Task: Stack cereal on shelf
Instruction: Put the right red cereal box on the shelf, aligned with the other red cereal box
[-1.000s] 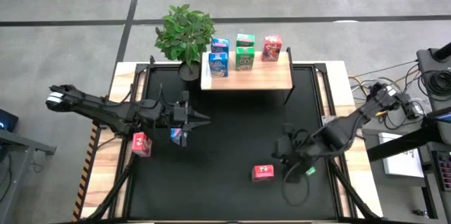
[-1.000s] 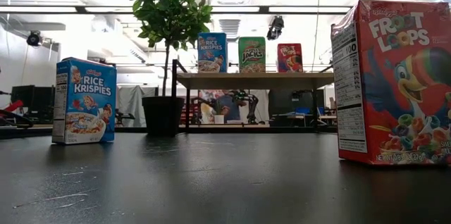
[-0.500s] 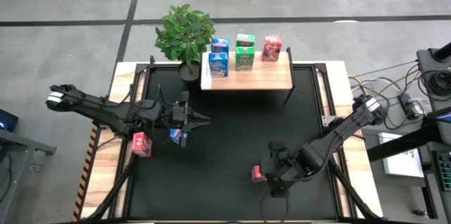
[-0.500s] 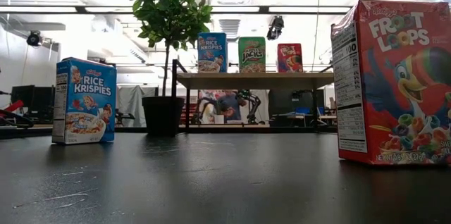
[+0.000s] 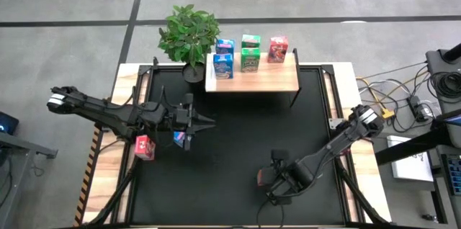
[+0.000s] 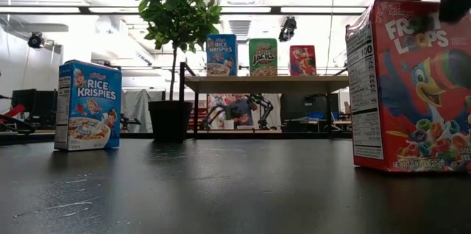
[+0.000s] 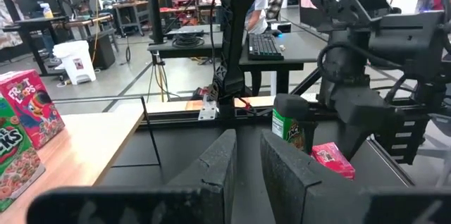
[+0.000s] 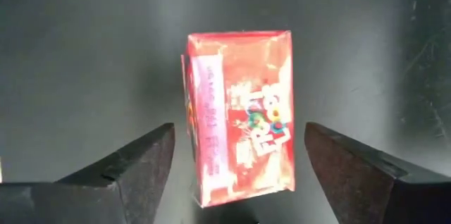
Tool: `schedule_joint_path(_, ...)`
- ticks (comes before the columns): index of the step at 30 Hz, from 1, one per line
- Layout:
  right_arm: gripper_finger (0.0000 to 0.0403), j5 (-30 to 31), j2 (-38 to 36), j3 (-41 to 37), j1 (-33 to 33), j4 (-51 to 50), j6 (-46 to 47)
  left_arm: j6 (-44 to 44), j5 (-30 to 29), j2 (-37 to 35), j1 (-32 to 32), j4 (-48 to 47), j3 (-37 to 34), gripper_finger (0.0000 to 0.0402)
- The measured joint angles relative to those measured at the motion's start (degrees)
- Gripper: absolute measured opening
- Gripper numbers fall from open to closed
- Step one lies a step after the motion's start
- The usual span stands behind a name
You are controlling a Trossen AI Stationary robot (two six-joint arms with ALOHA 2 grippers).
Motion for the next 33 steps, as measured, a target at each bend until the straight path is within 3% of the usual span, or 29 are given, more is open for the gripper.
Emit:
schedule_joint_path(19, 0.0166, -1.5, 0.8, -0.6, -1.7, 1.5, -2.7, 0.3, 0.0, 0.6, -2.3, 1.1, -0.2, 0.0049)
schedule_joint_path(33, 0.0148, -1.5, 0.3, -0.6, -3.1, 2.1, -2.8, 1.1, 0.0, 0.6, -3.2, 0.7, -0.5, 0.0049)
